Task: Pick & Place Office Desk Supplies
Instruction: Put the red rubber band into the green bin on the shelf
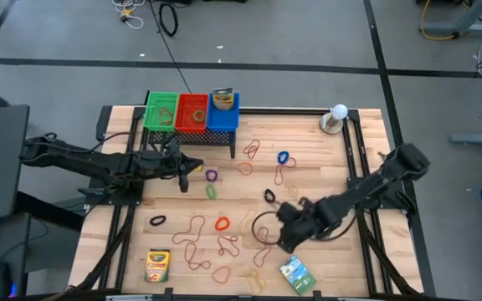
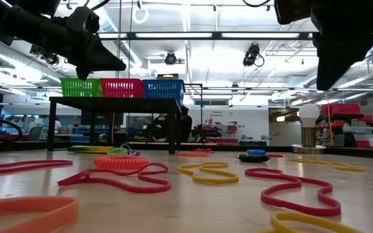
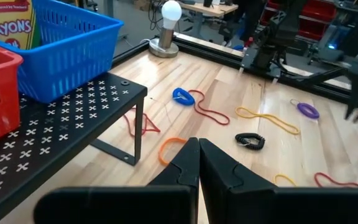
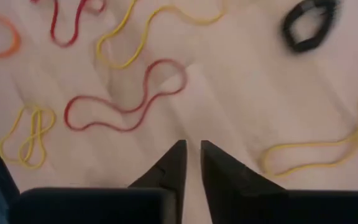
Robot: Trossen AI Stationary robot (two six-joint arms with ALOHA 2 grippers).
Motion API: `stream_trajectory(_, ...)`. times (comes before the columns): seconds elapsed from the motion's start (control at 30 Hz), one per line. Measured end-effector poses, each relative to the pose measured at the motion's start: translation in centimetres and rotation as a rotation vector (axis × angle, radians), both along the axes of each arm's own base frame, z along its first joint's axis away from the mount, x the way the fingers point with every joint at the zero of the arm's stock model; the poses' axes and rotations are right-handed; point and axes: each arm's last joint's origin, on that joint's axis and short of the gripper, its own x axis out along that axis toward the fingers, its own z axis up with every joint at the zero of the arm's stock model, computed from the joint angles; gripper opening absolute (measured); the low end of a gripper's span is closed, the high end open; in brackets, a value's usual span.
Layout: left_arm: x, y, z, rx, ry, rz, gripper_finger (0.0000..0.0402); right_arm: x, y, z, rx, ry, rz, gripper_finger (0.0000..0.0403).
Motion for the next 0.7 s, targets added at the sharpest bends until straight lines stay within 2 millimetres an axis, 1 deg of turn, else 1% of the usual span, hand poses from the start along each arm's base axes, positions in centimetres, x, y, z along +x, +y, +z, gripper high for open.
stream_trajectory(0.17,0.2,0.0,-0.3,0.001,0.02,0.0,0.0007,2.6,2.2,-1.9,0.011,0.069,0.014,0.0098)
stream_trajectory(0.33,0.4,-0.1,-0.6,-0.005,0.035,-0.017,0.0007,4.9,3.3,-2.8,0.041,0.082,-0.073,0.0143)
stream_trajectory(0.5,0.5,-0.1,-0.6,-0.004,0.039,-0.019,0.0008,5.8,3.0,-3.7,0.086,0.098,-0.25,0.0178)
stream_trajectory(0.6,0.5,-0.1,-0.6,-0.015,0.034,-0.015,0.0008,6.3,2.6,-4.7,0.105,0.126,-0.328,0.0184)
stream_trajectory(0.7,0.5,-0.1,-0.6,0.001,0.041,-0.02,0.0008,6.9,2.3,-5.5,0.146,0.138,-0.367,0.0185)
